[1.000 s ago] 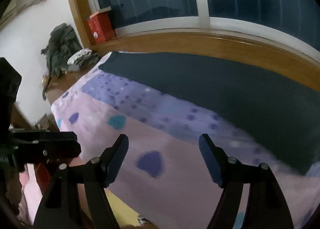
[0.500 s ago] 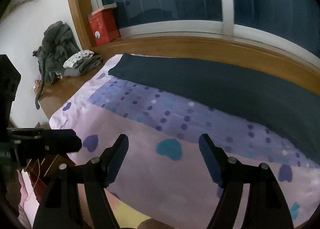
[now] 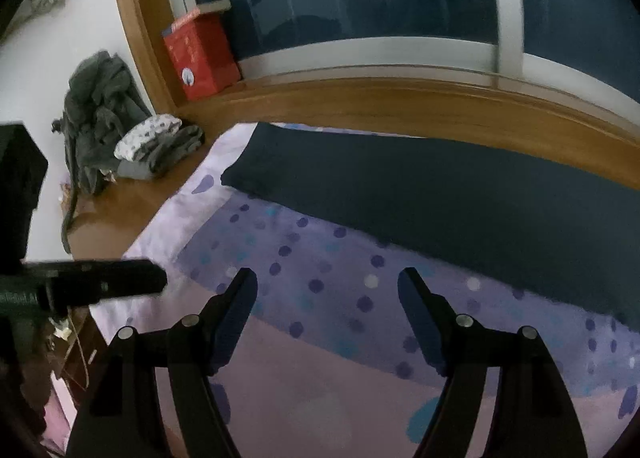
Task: Fold clothes
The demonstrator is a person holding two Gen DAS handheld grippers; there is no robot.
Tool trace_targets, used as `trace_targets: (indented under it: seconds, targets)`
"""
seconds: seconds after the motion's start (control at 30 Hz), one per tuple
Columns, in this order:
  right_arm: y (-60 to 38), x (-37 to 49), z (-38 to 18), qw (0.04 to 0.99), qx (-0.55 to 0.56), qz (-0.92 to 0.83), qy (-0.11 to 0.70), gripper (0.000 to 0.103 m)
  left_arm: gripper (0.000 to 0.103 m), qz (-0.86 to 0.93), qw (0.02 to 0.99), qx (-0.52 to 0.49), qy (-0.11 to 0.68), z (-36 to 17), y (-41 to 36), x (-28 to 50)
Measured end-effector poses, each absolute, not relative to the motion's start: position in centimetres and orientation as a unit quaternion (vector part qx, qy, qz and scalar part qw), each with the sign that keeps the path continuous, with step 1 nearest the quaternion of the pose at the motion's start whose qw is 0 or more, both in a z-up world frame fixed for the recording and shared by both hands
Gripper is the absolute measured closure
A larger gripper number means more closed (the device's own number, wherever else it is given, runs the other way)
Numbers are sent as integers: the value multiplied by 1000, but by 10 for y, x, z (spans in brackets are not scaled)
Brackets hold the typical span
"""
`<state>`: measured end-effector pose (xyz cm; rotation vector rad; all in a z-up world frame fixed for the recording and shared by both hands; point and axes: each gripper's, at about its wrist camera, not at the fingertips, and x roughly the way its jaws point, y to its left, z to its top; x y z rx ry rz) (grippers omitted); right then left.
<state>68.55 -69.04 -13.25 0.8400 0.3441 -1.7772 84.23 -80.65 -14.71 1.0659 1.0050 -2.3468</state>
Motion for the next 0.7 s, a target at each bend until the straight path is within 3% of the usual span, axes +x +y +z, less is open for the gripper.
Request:
trace_targets:
  seconds: [0.7]
  targets:
    - [-789, 772, -134, 432, 341, -820, 155, 27, 51, -852, 42, 443, 276, -161, -962, 814]
